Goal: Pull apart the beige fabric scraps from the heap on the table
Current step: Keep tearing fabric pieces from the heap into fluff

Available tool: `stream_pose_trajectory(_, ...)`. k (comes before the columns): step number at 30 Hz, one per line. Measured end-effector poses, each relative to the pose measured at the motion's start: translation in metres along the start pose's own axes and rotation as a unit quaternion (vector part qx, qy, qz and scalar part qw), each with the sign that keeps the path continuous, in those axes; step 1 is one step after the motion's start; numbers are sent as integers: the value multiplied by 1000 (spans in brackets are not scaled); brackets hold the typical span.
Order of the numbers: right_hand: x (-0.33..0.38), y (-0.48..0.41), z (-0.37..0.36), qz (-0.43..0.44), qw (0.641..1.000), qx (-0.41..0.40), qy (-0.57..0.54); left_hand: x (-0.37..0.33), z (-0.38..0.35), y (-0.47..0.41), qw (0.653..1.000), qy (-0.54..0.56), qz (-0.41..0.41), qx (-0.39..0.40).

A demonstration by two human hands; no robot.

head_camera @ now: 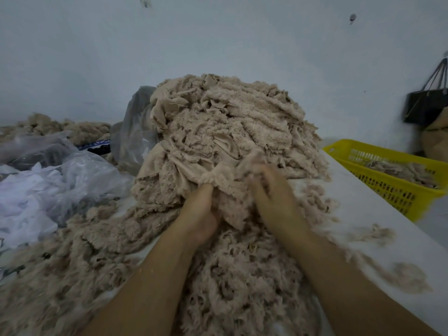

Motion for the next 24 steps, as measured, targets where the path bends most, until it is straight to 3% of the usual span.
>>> stream_pose_trajectory(3, 11, 6, -39, 55, 984, 166, 42, 4, -5, 1, 998, 2, 27, 49)
stream_pose_trajectory(5, 11, 9, -44, 43, 978, 204, 22, 5, -2, 0, 999, -19, 26, 39)
stream_pose_trajectory(9, 14, 12, -47, 43, 977, 203, 36, 1, 2, 2, 1000, -7, 6, -1)
stream_pose_trajectory(13, 16, 8, -41, 41, 990, 132, 12, -3, 2, 3, 994, 98, 20, 40)
stream_pose_trajectory(17, -2, 5, -27, -24, 995, 96, 10, -4, 3, -2, 978, 193, 26, 70)
stream_pose_trajectory(21, -10, 10, -38, -42, 986, 157, 21, -3, -1, -2, 986, 145, 12, 77)
stream_pose_trajectory(24, -17, 11, -29, -73, 989, 121, 45, -12, -13, 5, 992, 60, -58, 94)
Point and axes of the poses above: each hand's wrist, its own y-axis away from the middle knuckle, its own z-axis out of the back of the hand, x = y × z, the point moved 9 cm from there along -y, towards the middle knuckle, and after that the axes turned 9 degrees about z, right-handed, at the moved point
